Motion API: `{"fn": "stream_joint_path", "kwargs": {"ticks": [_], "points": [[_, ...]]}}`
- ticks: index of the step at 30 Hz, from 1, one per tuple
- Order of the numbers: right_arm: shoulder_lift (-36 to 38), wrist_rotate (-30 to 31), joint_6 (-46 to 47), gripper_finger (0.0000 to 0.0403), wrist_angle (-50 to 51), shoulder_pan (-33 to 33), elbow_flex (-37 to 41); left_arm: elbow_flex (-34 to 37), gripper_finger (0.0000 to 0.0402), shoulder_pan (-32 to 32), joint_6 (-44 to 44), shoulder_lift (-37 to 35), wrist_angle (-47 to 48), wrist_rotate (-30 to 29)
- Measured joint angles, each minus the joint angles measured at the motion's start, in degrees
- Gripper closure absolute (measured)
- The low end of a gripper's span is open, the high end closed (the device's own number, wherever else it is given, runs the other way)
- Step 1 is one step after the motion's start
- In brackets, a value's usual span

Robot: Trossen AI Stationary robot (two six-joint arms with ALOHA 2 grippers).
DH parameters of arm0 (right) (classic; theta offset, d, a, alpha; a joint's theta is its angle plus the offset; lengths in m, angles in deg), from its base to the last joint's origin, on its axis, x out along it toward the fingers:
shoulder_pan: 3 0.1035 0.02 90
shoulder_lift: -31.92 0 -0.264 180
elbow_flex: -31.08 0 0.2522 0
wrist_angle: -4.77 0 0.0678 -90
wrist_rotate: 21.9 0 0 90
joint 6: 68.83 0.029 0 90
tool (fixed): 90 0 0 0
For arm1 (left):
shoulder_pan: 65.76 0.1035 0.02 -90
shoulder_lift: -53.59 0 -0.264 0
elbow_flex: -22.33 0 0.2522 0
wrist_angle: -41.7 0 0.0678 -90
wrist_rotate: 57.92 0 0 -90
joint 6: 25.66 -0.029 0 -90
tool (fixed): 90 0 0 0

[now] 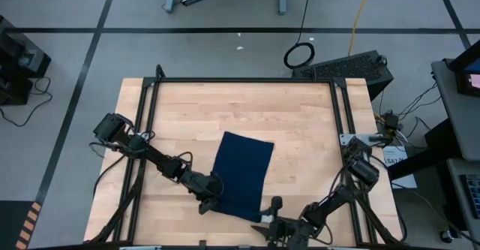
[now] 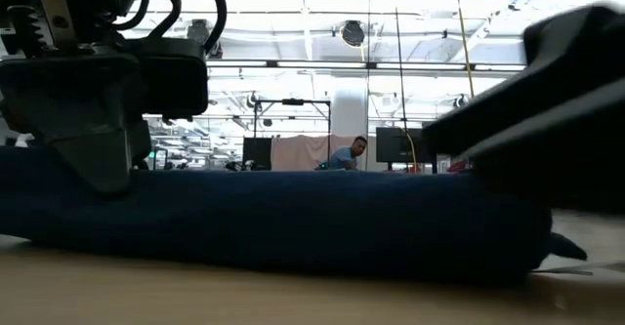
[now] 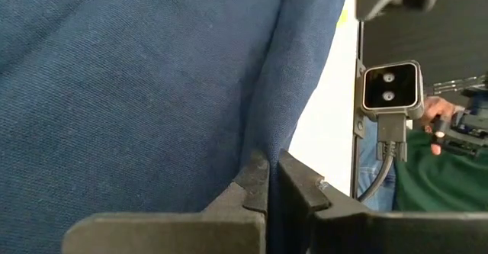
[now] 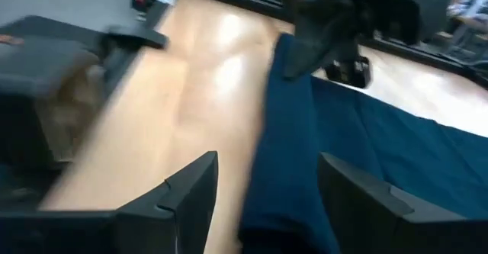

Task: Roll towel
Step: Roll the dark blue towel

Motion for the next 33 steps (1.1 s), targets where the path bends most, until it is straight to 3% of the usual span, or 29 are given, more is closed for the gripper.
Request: {"fn": "stream_joint_path", "kwargs": {"ticks": [10,20,28,33], "points": [[-3.5,-0.7,1.2,0.0196,-5.4,-2.9,-0.1,0.0,0.0389,0.0,-0.2,0.0,0.3,-1.0],[-3.5,-5.2,16.0,0.0303,1.6,-4.6,-0.2,0.0,0.0382,-0.3,-1.5,0.1,0.4,-5.8],[-3.4,-5.4,18.3,0.0387,2.4,-4.8,-0.2,0.1,0.0269,0.0,-7.7,-3.9,3.0,-5.5],[-3.4,-5.8,19.4,0.0395,2.7,-4.8,-0.2,0.1,0.0212,0.2,-13.7,-11.0,9.2,-6.0]]}}
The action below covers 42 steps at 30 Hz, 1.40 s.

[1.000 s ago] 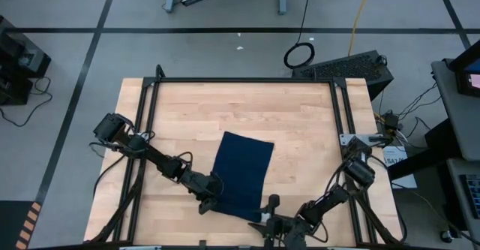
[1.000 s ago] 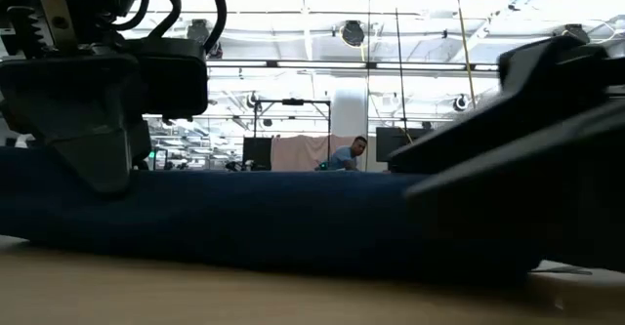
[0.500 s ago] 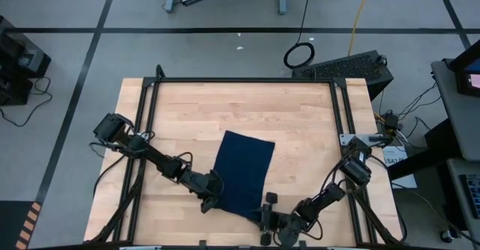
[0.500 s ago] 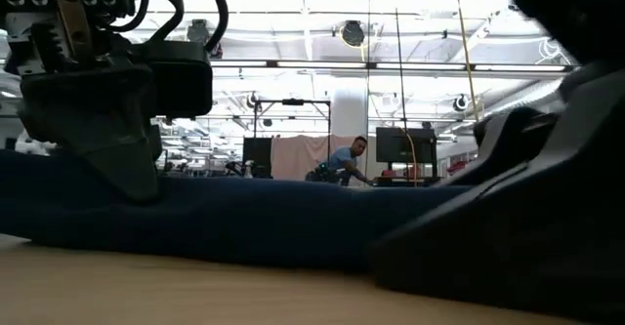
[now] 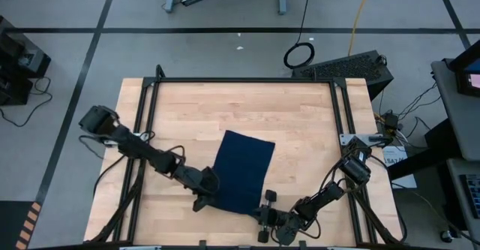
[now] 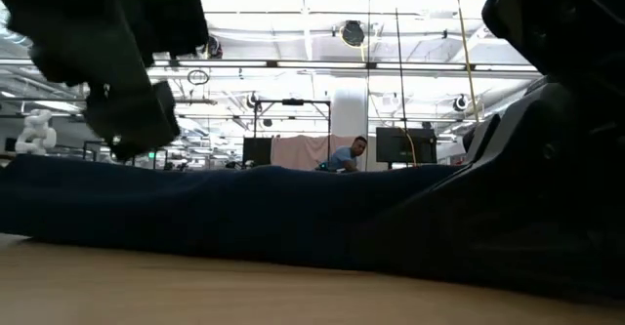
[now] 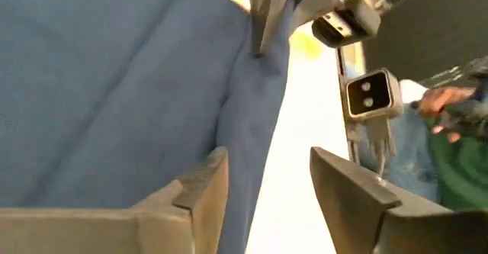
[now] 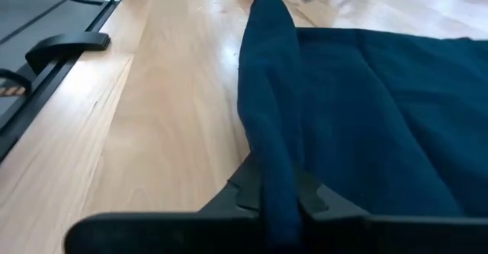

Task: Roll towel
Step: Roll the dark blue towel

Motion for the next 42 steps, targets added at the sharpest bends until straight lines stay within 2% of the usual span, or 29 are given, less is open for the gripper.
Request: {"fn": "stream_joint_path", "kwargs": {"ticks": [2,4,7,11,17,20,25,28,37,39,42], "points": [[0.0,-0.1,2.1,0.0390,0.2,-0.2,0.0,0.0,0.0202,-1.4,-3.3,-2.7,1.5,-4.0],[0.0,-0.3,5.3,0.0388,0.6,-0.2,0.0,0.0,0.0197,-4.1,-8.0,-4.2,1.5,-11.9],[0.1,-0.4,8.6,0.0387,1.8,-0.2,0.0,0.0,0.0196,-9.6,-15.7,-3.3,0.4,-22.2],[0.2,-1.7,11.3,0.0390,2.0,-0.2,0.0,0.0,0.0195,-14.9,-19.9,-0.6,-0.2,-30.1],[0.2,-2.5,15.0,0.0390,2.0,-0.5,0.0,0.0,0.0195,-19.3,-21.7,4.4,-2.4,-34.7],[0.2,-2.6,15.6,0.0390,1.8,-0.5,0.1,0.0,0.0195,-19.7,-21.8,7.4,-2.4,-35.5],[0.2,-2.7,15.6,0.0390,1.7,-0.5,0.1,0.0,0.0195,-19.8,-27.0,9.4,-3.1,-41.7],[0.4,-2.8,15.7,0.0390,1.3,-0.5,0.1,0.0,0.0195,-19.6,-28.4,9.4,-2.8,-42.2],[0.4,-2.9,15.4,0.0390,-0.3,-0.4,0.1,0.0,0.0199,-16.5,-27.9,9.4,-2.1,-34.4],[0.4,-3.0,15.2,0.0390,-0.5,-0.4,0.1,0.0,0.0214,-15.3,-25.9,9.4,-1.3,-33.6],[0.4,-3.2,15.1,0.0390,-0.8,-0.4,0.1,0.0,0.0257,-13.7,-25.5,9.4,-0.4,-29.8]]}}
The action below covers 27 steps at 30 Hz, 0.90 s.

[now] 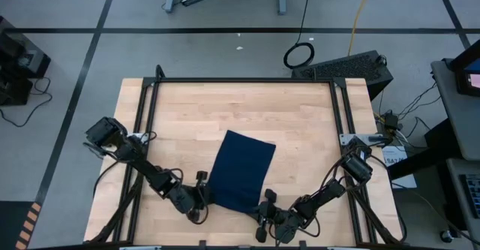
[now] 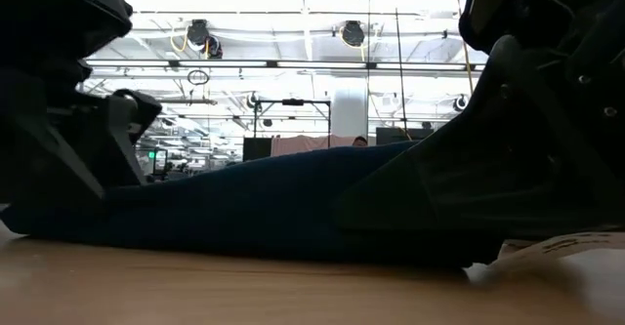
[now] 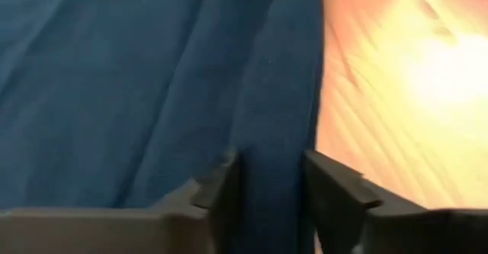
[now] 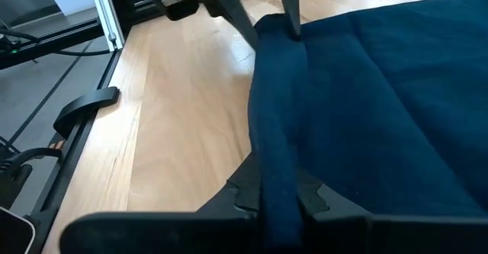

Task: Roll towel
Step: Roll the dark blue towel

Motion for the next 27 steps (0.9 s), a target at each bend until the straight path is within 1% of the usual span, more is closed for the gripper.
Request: {"fn": "stream_joint_path", "kwargs": {"ticks": [5,6,7,10,13,16,20,22,24,27], "points": [[0.2,-0.4,-0.6,0.0388,0.0,0.0,0.0,0.0,0.0365,2.3,0.1,0.0,0.6,6.2],[0.4,-0.5,-1.2,0.0385,0.0,0.0,0.0,0.0,0.0382,2.9,0.4,0.0,0.6,7.3],[0.7,-0.8,-2.4,0.0380,0.0,0.1,0.0,0.0,0.0390,3.5,1.3,0.0,0.7,8.1],[1.4,-1.8,-5.8,0.0351,1.0,0.5,0.1,0.0,0.0387,5.3,4.3,0.0,0.6,11.0],[2.8,-2.1,-7.4,0.0309,4.4,1.2,0.1,-0.1,0.0389,7.1,6.0,0.0,0.2,15.8],[4.2,-0.7,-9.7,0.0264,8.3,2.0,0.1,-0.1,0.0394,9.0,8.2,-0.1,0.2,20.2],[6.1,0.3,-13.3,0.0211,12.6,3.4,0.1,-0.1,0.0394,11.5,11.3,-0.1,0.2,24.5],[7.0,1.2,-15.8,0.0191,13.8,4.2,0.1,-0.1,0.0394,12.8,12.0,-0.1,0.2,26.7],[7.7,4.0,-18.8,0.0177,14.5,5.3,0.1,-0.1,0.0395,13.9,12.1,-0.1,-0.2,28.8],[8.0,7.8,-24.9,0.0169,13.3,7.0,0.1,0.0,0.0395,15.4,13.3,0.0,-1.6,31.4]]}}
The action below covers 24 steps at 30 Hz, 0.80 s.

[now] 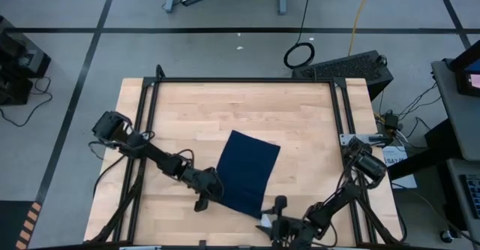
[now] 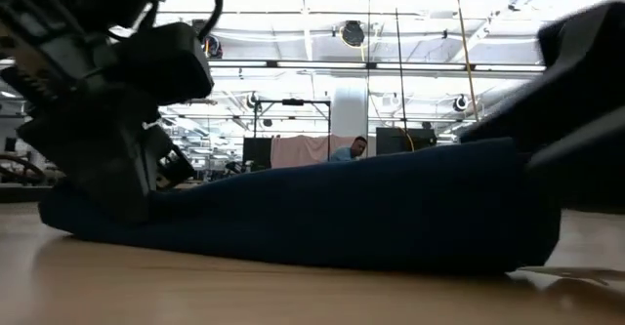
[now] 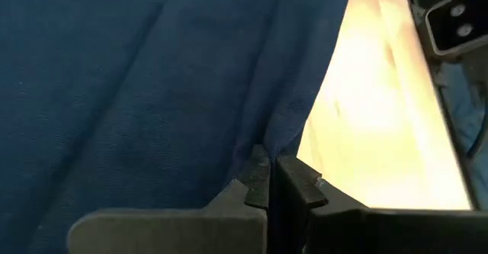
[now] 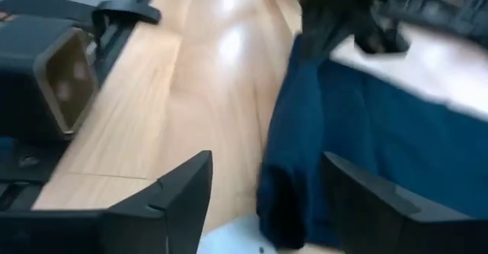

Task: Roll towel
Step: Roll the dark blue towel

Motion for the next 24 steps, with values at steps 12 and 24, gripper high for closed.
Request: {"fn": "stream_joint_path", "kwargs": {"ticks": [12,24], "points": [[-0.2,-1.0,-14.0,0.0176,-4.1,0.3,-0.1,0.0,0.0396,4.8,8.8,0.0,-0.2,8.2],[-0.2,-4.4,-14.7,0.0210,-4.6,-5.0,-0.1,0.0,0.0397,7.4,13.7,0.0,-0.4,10.5]]}}
